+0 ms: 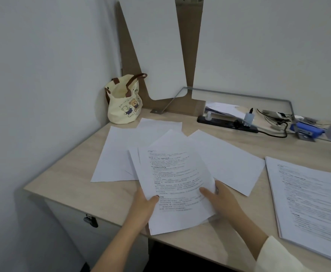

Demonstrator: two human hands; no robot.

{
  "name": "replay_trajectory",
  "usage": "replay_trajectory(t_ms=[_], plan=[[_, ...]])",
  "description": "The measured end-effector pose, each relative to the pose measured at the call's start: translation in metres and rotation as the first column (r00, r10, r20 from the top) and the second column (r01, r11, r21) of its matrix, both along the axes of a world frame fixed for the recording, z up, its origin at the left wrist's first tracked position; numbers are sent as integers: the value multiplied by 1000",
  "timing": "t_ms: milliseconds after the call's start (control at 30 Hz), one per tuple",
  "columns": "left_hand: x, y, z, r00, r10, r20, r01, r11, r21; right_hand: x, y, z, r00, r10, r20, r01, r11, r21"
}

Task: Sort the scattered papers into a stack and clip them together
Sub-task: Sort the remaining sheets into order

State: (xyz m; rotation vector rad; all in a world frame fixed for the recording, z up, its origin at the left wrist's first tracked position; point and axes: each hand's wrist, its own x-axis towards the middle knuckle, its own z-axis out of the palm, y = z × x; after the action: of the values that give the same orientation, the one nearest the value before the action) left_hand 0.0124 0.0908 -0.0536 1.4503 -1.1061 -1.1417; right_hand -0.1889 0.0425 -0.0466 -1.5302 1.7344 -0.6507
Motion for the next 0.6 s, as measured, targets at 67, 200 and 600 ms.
replay_trajectory(t_ms=[67, 200, 600], plan=[[0, 0, 0, 1000, -2, 25, 2, 1000, 1, -1, -2, 1, 999, 23, -33, -23, 1000, 0], [5, 4, 7, 998, 60, 26, -59, 997, -57, -5, -5, 6, 997, -33, 66, 37, 998, -58], [7, -1, 67, 995, 23, -101, -57, 937, -344, -28, 8, 80, 786, 128, 605, 56, 960, -275]])
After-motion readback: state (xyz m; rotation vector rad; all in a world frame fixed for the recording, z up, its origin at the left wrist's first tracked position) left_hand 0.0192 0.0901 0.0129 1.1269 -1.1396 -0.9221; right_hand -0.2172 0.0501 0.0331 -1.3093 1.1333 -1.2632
